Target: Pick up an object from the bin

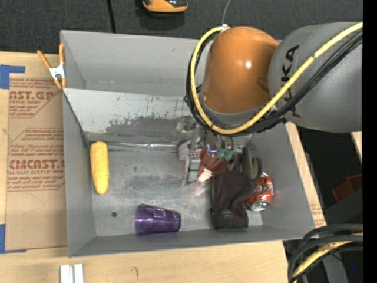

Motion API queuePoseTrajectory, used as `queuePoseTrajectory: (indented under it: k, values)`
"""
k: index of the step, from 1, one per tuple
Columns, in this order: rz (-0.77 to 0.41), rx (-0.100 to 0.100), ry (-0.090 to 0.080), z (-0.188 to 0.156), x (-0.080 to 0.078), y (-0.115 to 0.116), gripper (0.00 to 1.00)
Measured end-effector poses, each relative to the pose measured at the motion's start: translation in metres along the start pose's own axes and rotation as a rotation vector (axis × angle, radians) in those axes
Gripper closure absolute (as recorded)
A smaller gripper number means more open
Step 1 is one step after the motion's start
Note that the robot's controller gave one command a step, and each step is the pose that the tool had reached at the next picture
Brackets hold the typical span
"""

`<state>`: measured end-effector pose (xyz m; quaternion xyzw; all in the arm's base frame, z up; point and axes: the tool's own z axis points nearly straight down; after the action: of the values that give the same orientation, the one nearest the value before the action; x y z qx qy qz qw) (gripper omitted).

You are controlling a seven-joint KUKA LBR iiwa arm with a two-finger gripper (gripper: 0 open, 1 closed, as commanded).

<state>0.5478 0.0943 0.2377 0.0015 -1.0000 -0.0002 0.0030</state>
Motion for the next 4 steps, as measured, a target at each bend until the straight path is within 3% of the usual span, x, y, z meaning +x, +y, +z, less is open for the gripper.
queuePoseTrajectory:
  k: [1, 2, 3, 4]
  values:
    - [0.002, -0.001, -0.008, -0.005, -0.001, -0.001, 0.0]
    - [-0.083, -0.001, -0.013, 0.025, 0.004, -0.024, 0.0]
    - [-0.014, 0.001, -0.008, 0.057, 0.021, -0.011, 0.0]
    - [0.2, -0.002, -0.006, 0.071, 0.037, 0.002, 0.0]
